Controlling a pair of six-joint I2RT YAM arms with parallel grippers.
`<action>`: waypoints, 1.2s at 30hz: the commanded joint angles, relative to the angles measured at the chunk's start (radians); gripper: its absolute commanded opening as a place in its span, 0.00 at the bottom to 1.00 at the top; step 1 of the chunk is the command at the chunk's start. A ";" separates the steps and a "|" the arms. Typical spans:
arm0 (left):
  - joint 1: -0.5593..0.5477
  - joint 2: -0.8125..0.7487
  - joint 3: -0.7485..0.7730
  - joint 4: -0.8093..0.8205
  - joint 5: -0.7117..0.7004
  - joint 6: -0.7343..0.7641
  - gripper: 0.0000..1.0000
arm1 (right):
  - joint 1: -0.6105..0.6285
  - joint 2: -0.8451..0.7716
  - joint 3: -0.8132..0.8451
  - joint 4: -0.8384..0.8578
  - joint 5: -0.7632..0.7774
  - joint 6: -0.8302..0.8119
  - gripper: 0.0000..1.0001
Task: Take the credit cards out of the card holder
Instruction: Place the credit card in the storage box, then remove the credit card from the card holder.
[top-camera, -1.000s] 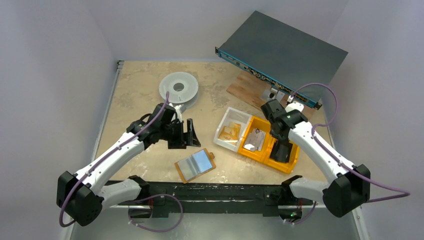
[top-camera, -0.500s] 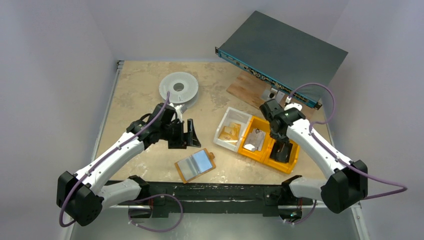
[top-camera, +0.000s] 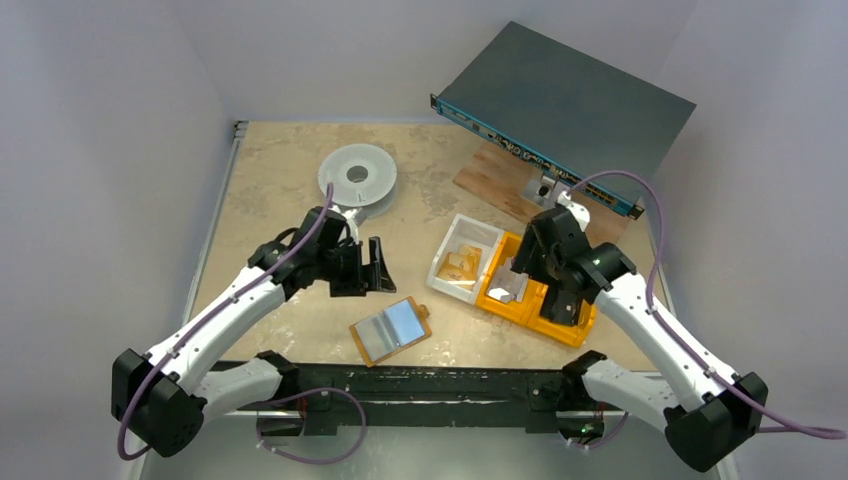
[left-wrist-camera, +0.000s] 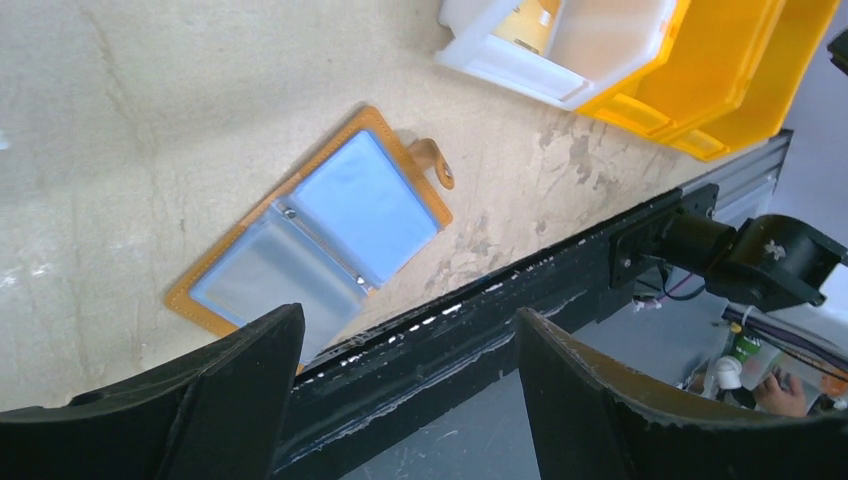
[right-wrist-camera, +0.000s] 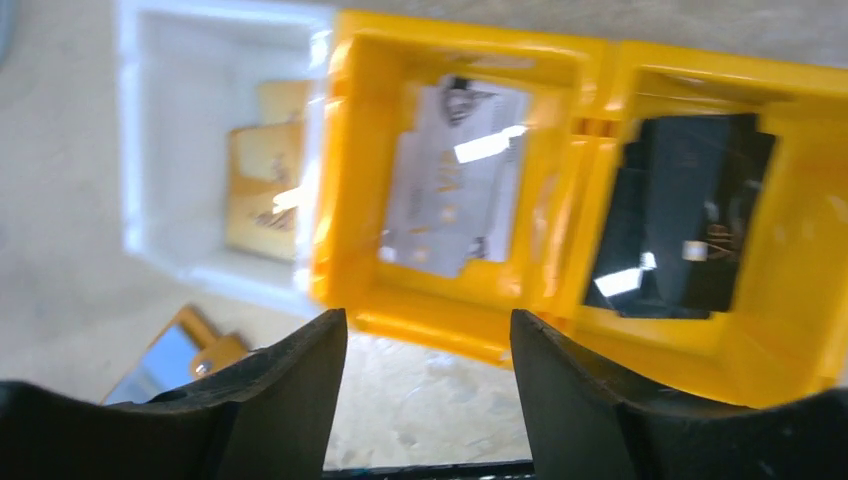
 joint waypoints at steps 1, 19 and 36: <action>0.047 -0.037 -0.011 -0.038 -0.061 0.026 0.77 | 0.161 -0.004 -0.003 0.191 -0.100 -0.012 0.63; 0.263 -0.192 -0.162 -0.178 -0.154 -0.067 0.79 | 0.796 0.473 0.122 0.573 0.072 -0.053 0.63; 0.276 -0.178 -0.277 -0.070 -0.105 -0.180 0.80 | 0.897 0.841 0.303 0.583 0.090 -0.096 0.58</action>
